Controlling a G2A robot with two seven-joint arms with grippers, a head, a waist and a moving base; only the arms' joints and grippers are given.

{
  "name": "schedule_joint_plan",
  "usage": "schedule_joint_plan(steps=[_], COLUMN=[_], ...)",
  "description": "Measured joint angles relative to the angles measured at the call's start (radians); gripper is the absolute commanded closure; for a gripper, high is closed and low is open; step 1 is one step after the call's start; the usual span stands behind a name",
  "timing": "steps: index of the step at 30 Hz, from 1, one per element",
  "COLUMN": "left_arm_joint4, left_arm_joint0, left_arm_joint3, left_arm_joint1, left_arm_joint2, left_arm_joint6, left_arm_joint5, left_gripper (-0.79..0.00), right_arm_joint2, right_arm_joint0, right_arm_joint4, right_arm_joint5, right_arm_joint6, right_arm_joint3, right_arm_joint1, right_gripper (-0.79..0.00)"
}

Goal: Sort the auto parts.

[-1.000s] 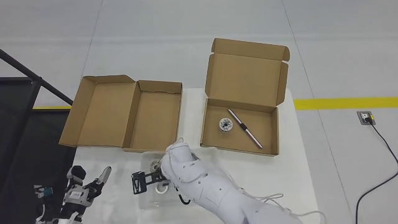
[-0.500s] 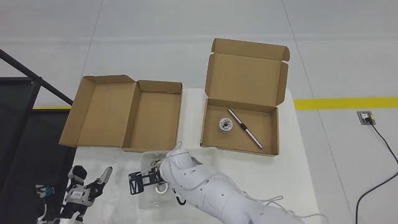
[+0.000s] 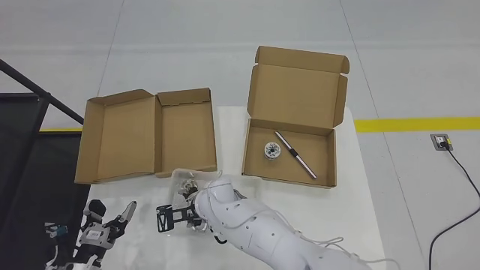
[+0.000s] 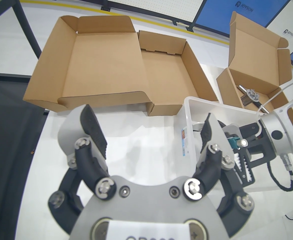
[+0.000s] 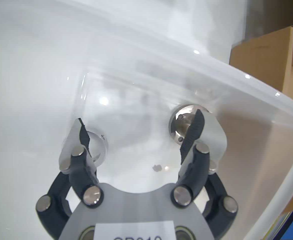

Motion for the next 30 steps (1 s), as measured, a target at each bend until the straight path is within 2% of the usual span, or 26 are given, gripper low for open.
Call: schedule_joint_plan(steps=[10, 16, 21, 24, 30], left_arm_joint4=[0.008, 0.009, 0.010, 0.011, 0.013], left_arm_joint0=[-0.005, -0.002, 0.000, 0.000, -0.001], left_arm_joint3=[0.005, 0.003, 0.001, 0.001, 0.001], left_arm_joint1=[-0.002, -0.004, -0.005, -0.006, -0.007], left_arm_joint2=[0.003, 0.002, 0.002, 0.001, 0.001], left_arm_joint6=[-0.007, -0.003, -0.002, -0.003, -0.004], left_arm_joint5=[-0.002, -0.003, -0.003, -0.003, -0.002], left_gripper=[-0.785, -0.785, -0.785, -0.785, -0.785], right_arm_joint2=[-0.001, 0.028, 0.080, 0.120, 0.219], right_arm_joint0=[-0.058, -0.109, -0.159, -0.191, -0.229], right_arm_joint4=[-0.105, -0.168, -0.213, -0.223, -0.175], right_arm_joint5=[0.057, 0.120, 0.135, 0.080, -0.179], right_arm_joint6=[-0.052, -0.050, -0.022, -0.003, 0.086], right_arm_joint3=[-0.117, -0.235, -0.361, -0.447, -0.603], right_arm_joint1=[0.046, 0.103, 0.167, 0.209, 0.280], right_gripper=[-0.785, -0.785, -0.785, -0.785, -0.785])
